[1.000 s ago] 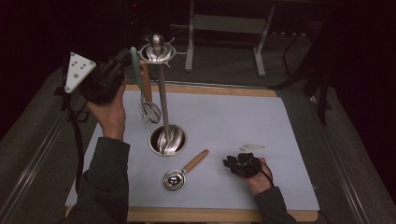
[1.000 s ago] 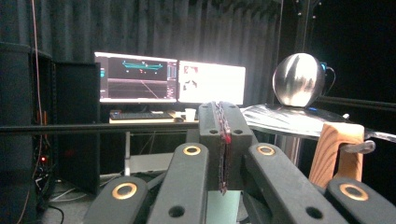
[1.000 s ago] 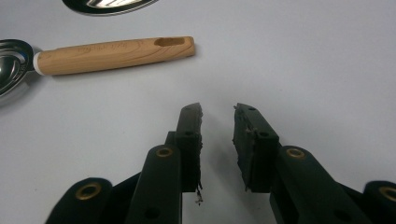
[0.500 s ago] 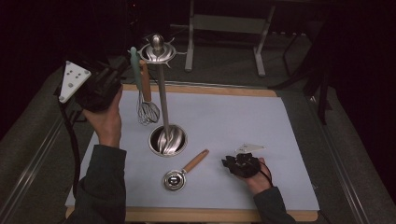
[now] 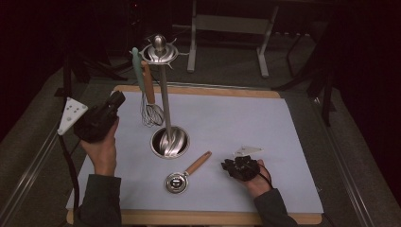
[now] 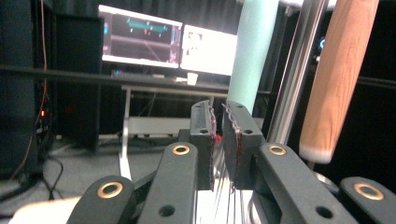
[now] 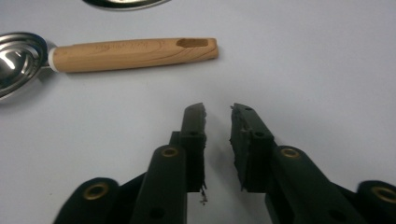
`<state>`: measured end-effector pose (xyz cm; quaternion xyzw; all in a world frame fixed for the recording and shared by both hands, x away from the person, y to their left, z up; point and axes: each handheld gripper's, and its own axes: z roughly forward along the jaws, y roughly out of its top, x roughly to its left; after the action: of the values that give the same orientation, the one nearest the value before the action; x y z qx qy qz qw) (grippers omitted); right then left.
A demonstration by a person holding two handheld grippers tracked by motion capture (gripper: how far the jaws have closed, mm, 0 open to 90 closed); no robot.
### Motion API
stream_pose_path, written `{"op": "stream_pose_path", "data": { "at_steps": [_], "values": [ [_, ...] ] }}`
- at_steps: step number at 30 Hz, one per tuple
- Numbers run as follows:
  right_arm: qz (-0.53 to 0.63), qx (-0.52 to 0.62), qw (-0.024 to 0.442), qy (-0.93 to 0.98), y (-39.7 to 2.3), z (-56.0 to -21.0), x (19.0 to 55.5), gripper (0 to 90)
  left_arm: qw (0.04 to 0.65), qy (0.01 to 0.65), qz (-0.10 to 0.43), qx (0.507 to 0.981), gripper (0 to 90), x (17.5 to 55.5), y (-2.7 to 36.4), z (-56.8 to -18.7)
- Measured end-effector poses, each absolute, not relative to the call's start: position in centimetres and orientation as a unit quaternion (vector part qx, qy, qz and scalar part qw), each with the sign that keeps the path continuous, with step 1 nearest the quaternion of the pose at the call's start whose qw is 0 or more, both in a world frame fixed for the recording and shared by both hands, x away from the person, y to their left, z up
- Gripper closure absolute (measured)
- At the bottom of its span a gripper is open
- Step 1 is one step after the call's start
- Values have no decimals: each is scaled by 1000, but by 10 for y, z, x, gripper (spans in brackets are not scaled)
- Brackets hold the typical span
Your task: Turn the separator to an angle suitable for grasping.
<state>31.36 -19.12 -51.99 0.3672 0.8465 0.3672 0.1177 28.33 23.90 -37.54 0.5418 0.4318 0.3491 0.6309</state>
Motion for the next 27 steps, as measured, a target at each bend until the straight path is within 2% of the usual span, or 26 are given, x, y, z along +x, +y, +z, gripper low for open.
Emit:
{"op": "stream_pose_path", "data": {
  "at_steps": [6,10,16,27],
  "values": [
    [358,349,119,858,-179,-520,312,810,601,446,333,574,797,278,243,-410],
    [351,343,118,863,-175,-522,314,826,592,462,320,577,790,271,249,-434],
    [346,342,114,866,-169,-524,318,895,587,490,288,576,788,263,251,-473],
    [339,343,107,869,-158,-526,328,899,563,519,259,589,785,256,245,-520]
  ]
}}
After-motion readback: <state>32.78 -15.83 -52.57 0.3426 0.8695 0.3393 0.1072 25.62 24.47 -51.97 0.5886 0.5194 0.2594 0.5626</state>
